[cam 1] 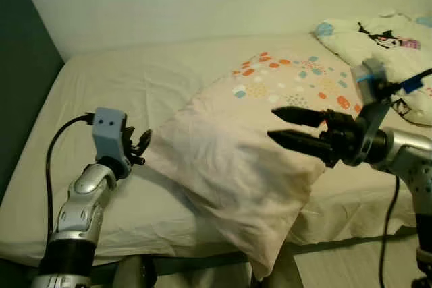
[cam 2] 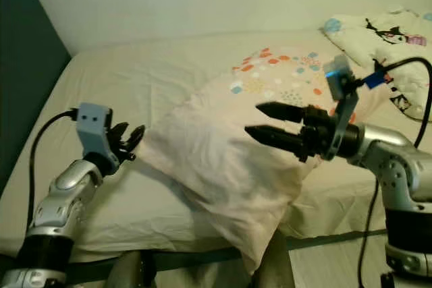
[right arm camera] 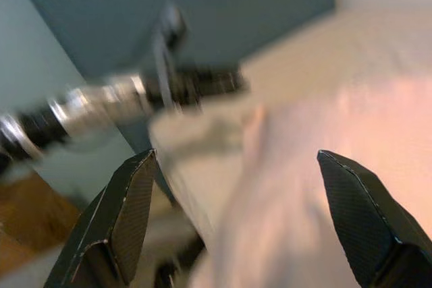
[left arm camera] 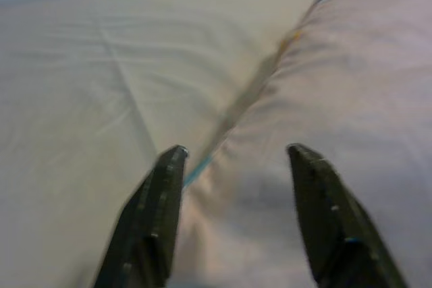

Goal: Clean up the room

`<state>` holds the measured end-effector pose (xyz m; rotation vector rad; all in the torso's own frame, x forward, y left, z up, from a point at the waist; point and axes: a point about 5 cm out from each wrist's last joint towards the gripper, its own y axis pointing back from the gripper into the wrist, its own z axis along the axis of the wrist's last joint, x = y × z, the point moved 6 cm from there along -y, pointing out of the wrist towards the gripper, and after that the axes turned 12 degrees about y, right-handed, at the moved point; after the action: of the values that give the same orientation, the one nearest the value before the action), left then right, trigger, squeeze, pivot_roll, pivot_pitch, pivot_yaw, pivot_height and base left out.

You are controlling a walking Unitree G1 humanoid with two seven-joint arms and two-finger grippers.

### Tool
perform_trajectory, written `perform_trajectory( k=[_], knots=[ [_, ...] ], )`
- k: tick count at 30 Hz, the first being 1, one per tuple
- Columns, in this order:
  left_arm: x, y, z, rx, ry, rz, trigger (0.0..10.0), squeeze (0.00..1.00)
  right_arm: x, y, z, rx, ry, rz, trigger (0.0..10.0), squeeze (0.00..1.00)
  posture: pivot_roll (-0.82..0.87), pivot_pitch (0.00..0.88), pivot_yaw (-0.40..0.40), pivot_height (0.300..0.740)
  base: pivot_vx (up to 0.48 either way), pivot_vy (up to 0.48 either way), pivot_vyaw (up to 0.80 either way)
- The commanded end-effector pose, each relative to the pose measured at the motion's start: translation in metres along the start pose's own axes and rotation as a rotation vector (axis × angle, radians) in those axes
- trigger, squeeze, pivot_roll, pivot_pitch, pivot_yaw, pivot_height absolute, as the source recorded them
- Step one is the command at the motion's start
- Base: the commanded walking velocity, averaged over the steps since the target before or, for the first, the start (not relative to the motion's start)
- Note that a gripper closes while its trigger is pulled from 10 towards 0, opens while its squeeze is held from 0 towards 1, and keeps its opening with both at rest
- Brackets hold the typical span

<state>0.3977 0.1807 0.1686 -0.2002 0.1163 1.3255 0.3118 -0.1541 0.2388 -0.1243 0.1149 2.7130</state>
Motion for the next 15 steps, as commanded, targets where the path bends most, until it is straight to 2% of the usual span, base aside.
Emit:
perform_trajectory(
  k=[1,2,3,4,5,6,7,8,9,10,11,13,15],
  knots=[
    [-0.002,-0.002,0.0,0.0,0.019,-0.029,10.0,1.0,-0.003,-0.001,-0.005,0.026,0.039,-0.037,10.0,0.0,-0.05,0.17,0.019,0.532,0.0,0.0,0.0],
    [-0.002,-0.002,0.0,0.0,0.019,-0.029,10.0,1.0,-0.003,-0.001,-0.005,0.026,0.039,-0.037,10.0,0.0,-0.05,0.17,0.019,0.532,0.0,0.0,0.0],
    [-0.011,-0.007,-0.001,0.002,0.06,-0.078,10.0,1.0,-0.024,-0.001,-0.006,0.004,0.046,-0.174,10.0,0.0,-0.05,0.175,0.016,0.532,0.0,0.0,0.0],
    [-0.019,-0.014,-0.004,0.014,0.11,-0.123,10.0,1.0,-0.052,0.003,-0.006,-0.026,0.038,-0.365,10.0,0.0,-0.06,0.183,0.019,0.532,0.0,0.0,0.0],
    [-0.019,-0.014,-0.004,0.014,0.11,-0.123,10.0,1.0,-0.052,0.003,-0.006,-0.026,0.038,-0.365,10.0,0.0,-0.06,0.183,0.019,0.532,0.0,0.0,0.0],
    [-0.025,-0.021,-0.007,0.026,0.143,-0.148,10.0,1.0,-0.078,0.01,-0.007,-0.058,0.012,-0.559,10.0,0.0,-0.06,0.186,0.024,0.532,0.0,0.0,0.0],
    [-0.029,-0.029,-0.011,0.043,0.191,-0.167,10.0,1.0,-0.091,0.016,-0.005,-0.113,-0.028,-0.681,10.0,0.0,-0.06,0.193,0.029,0.532,0.0,0.0,0.0],
    [-0.029,-0.029,-0.011,0.043,0.191,-0.167,10.0,1.0,-0.091,0.016,-0.005,-0.113,-0.028,-0.681,10.0,0.0,-0.06,0.193,0.029,0.532,0.0,0.0,0.0],
    [-0.033,-0.034,-0.016,0.065,0.226,-0.183,10.0,1.0,-0.097,0.022,-0.002,-0.171,-0.074,-0.761,10.0,0.0,-0.07,0.205,0.039,0.532,0.0,0.0,0.0],
    [-0.033,-0.034,-0.016,0.065,0.226,-0.183,10.0,1.0,-0.097,0.022,-0.002,-0.171,-0.074,-0.761,10.0,0.0,-0.07,0.205,0.039,0.532,0.0,0.0,0.0],
    [-0.036,-0.038,-0.02,0.086,0.274,-0.201,10.0,1.0,-0.098,0.027,-0.001,-0.211,-0.11,-0.802,10.0,0.0,-0.08,0.212,0.048,0.532,0.0,0.0,0.0],
    [-0.036,-0.038,-0.02,0.086,0.274,-0.201,10.0,1.0,-0.098,0.027,-0.001,-0.211,-0.11,-0.802,10.0,0.0,-0.08,0.212,0.048,0.532,0.0,0.0,0.0],
    [-0.046,-0.041,-0.034,0.166,0.336,-0.26,10.0,1.0,-0.093,0.034,-0.002,-0.262,-0.165,-0.834,10.0,0.0,-0.11,0.248,0.089,0.532,0.0,0.0,0.0]
  ],
)
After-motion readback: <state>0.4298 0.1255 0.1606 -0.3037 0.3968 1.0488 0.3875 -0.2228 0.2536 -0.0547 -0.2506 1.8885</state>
